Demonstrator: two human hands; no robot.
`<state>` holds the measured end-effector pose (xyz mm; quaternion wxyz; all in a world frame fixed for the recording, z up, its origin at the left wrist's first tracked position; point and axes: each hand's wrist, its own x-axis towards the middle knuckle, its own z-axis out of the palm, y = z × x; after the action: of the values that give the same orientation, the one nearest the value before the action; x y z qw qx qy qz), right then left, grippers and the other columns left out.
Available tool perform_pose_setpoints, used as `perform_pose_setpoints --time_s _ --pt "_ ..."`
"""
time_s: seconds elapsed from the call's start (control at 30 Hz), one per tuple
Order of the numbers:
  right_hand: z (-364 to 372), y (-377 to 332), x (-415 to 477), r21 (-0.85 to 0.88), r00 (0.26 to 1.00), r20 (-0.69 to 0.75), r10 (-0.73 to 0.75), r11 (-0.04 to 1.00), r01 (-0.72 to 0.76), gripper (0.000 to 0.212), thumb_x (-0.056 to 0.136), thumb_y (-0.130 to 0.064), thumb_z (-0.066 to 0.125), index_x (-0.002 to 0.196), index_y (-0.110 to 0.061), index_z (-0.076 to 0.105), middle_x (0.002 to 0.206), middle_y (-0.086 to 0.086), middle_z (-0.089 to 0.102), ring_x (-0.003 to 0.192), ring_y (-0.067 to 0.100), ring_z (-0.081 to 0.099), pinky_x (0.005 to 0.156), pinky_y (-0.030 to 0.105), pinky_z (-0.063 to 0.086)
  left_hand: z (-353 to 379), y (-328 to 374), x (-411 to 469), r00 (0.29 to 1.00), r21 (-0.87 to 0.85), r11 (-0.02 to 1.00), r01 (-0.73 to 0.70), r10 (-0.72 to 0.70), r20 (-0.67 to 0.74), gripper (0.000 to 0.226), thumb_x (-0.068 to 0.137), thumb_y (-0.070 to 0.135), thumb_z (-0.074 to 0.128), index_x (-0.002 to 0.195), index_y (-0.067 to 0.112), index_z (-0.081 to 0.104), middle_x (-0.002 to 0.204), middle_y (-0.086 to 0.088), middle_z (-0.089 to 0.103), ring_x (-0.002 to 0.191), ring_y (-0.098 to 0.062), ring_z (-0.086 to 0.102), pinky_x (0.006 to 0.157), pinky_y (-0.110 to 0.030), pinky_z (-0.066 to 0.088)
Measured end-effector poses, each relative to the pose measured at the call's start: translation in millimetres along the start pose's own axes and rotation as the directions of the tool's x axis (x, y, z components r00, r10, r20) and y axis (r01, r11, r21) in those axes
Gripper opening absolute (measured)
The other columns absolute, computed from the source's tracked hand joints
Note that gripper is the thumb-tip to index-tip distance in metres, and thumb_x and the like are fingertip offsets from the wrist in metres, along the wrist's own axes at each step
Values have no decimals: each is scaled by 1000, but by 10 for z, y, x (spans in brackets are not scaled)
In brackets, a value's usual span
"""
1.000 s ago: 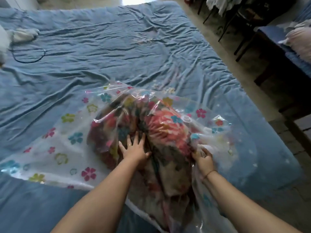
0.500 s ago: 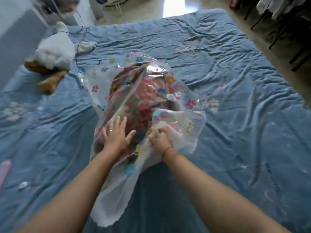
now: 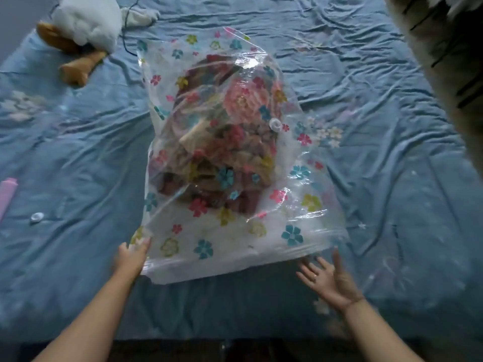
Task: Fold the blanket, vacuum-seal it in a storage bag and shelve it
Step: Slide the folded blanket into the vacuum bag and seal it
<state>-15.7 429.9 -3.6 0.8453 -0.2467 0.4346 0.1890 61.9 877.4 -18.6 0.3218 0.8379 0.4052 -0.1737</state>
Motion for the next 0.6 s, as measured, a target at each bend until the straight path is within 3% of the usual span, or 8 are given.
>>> perform_pose_setpoints --time_s 0.03,0.1,0.17,0.23,0.33,0.43,0.53,0.6 --pt "-55 -105 9 112 999 -33 -17 993 21 144 29 -51 95 149 -11 27 149 20 40 130 36 50 106 54 39 3 -64 3 998 -149 988 46 -40 37 80 77 63 67 127 2 54 130 -20 57 116 -38 55 100 -49 44" --pt "-110 -273 109 265 992 -123 -26 962 58 125 68 -70 69 154 -7 4 156 21 25 141 38 33 116 55 24 12 -141 -58 989 -350 927 135 -106 102 65 81 56 69 120 5 58 117 -13 61 98 -32 59 81 -41 50" --pt "-86 -398 246 305 982 -186 29 952 29 106 84 -78 34 154 -2 8 158 18 23 144 34 28 118 52 21 37 -184 -105 985 -479 863 160 -108 135 47 88 44 66 114 5 59 103 -13 59 78 -26 57 65 -35 49" --pt "-22 -464 359 298 969 -237 76 954 -2 102 87 -78 26 152 0 16 159 14 24 146 30 27 118 48 20 46 -215 -128 992 -541 832 121 -76 105 38 91 35 65 108 1 61 92 -12 61 70 -20 56 60 -30 51" --pt "33 -540 450 281 939 -328 101 960 -5 86 93 -70 25 148 -4 29 154 8 36 142 24 36 115 42 27 6 -250 -152 997 -565 821 81 -65 48 39 90 33 67 106 -2 64 83 -9 62 74 -22 59 75 -37 52" --pt "17 -598 491 303 917 -385 103 953 21 61 95 -59 39 138 -17 46 135 -1 57 125 15 54 103 34 38 -64 -274 -160 997 -606 792 75 -79 21 35 87 39 69 95 5 66 82 -8 64 75 -23 60 89 -43 50" --pt "-33 -682 529 212 912 -406 57 977 33 31 94 -45 50 115 -24 59 91 -2 68 84 17 61 82 31 45 -118 -296 -136 996 -644 761 77 -90 14 39 88 43 66 100 6 66 85 -8 65 75 -22 61 85 -43 52" --pt "-28 -723 529 125 914 -404 32 992 21 16 95 -35 54 96 -21 62 64 0 70 74 15 60 65 32 47 -154 -310 -126 996 -676 732 84 -82 34 37 92 38 62 107 5 65 88 -8 65 76 -21 61 80 -38 53"
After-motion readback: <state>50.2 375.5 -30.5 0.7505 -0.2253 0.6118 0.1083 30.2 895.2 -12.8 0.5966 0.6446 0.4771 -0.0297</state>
